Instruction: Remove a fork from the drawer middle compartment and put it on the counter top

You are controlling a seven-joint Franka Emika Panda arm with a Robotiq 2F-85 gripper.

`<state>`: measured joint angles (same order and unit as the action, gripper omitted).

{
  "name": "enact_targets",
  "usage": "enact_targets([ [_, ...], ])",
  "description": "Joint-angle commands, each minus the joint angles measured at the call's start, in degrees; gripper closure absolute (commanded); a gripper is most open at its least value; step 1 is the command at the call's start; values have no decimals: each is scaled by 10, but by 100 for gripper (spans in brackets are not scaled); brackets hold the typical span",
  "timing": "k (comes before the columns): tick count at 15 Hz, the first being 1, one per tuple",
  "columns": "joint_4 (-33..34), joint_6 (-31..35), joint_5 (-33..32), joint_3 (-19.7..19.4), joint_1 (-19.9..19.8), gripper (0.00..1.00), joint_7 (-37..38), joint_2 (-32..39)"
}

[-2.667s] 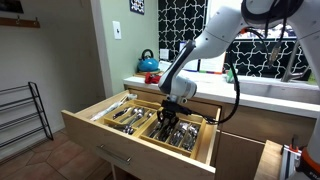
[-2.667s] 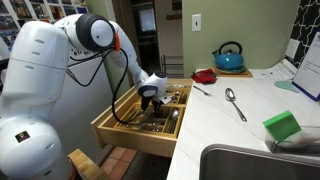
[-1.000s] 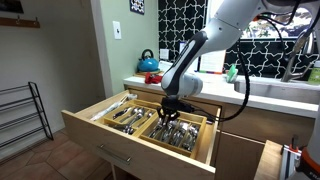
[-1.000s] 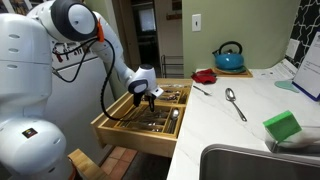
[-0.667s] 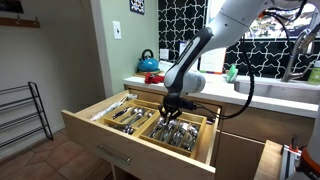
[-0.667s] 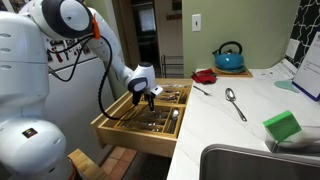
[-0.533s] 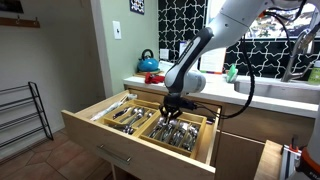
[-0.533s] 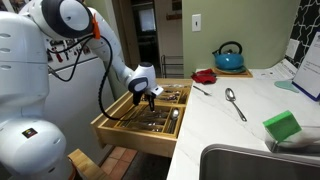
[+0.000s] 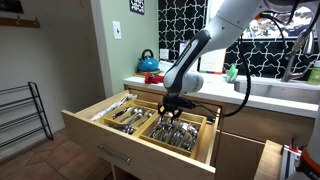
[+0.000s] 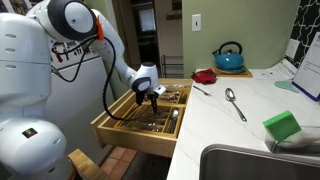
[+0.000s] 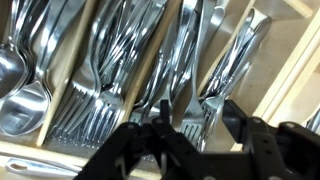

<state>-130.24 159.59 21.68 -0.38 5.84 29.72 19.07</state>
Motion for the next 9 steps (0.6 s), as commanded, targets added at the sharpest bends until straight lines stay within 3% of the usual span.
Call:
enact_targets([
  [1, 36, -25, -35, -16, 11, 39, 29, 31],
  [9, 100, -78, -60, -28, 18, 45, 51, 80],
])
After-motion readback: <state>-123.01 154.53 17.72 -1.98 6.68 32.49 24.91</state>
